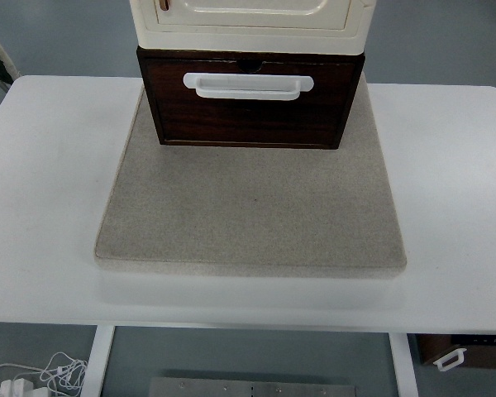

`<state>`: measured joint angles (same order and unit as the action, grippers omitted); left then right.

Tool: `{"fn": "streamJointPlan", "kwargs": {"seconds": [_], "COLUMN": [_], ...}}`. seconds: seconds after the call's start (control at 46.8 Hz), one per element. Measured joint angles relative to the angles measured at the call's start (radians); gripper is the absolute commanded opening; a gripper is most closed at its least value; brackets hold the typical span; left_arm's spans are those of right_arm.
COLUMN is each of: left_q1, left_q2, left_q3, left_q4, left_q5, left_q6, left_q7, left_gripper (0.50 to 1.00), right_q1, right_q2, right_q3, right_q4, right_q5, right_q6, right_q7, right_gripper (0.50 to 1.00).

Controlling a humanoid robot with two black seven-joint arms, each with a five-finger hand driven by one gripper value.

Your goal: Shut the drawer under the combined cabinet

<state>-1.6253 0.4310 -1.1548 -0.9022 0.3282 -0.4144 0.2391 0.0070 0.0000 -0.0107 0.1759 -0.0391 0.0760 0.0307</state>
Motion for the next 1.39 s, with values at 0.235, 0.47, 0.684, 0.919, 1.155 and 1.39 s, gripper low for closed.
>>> {"fn": "streamJointPlan", "kwargs": {"seconds": [0.235,0.47,0.684,0.919,1.155,1.39], "left_q1": [-0.055,-0.050,-0.036,0.050,0.205,0.336], "left_q2": [0.015,0.064,0.069,0.068,0.064,0.050], "left_q3": [-0.003,0.005,0.007,0.013,0.014,0.013], "left_q4": [0.156,0.321,0.482,0.578,0.581,0.580], "left_q5": [-0.043,-0.112,-0.141,-0.219,-0.308,-0.334], "left_q6": [0.135,0.214,0.215,0.222,0.248,0.248], "left_q7": [-0.048,-0.056,-0.087,-0.114,-0.126,-0.169], "left_gripper": [1.000,1.000,1.000,1.000,1.000,1.000], "right_q1": [-0.001,0.000,-0.001,-0.001,-0.001,-0.002], "right_q2": [0.000,0.000,0.000,0.000,0.000,0.000], "right_q3": [0.001,0.007,0.007,0.007,0.008,0.008], "right_q4": [0.000,0.000,0.001,0.002,0.002,0.002], "right_q5": [0.000,0.000,0.002,0.001,-0.001,0.001], "right_q6": [0.000,0.000,0.003,0.010,0.010,0.008], "right_q7": [0.000,0.000,0.000,0.000,0.000,0.000], "right_gripper": [0.952,0.952,0.952,0.952,0.952,0.952]}}
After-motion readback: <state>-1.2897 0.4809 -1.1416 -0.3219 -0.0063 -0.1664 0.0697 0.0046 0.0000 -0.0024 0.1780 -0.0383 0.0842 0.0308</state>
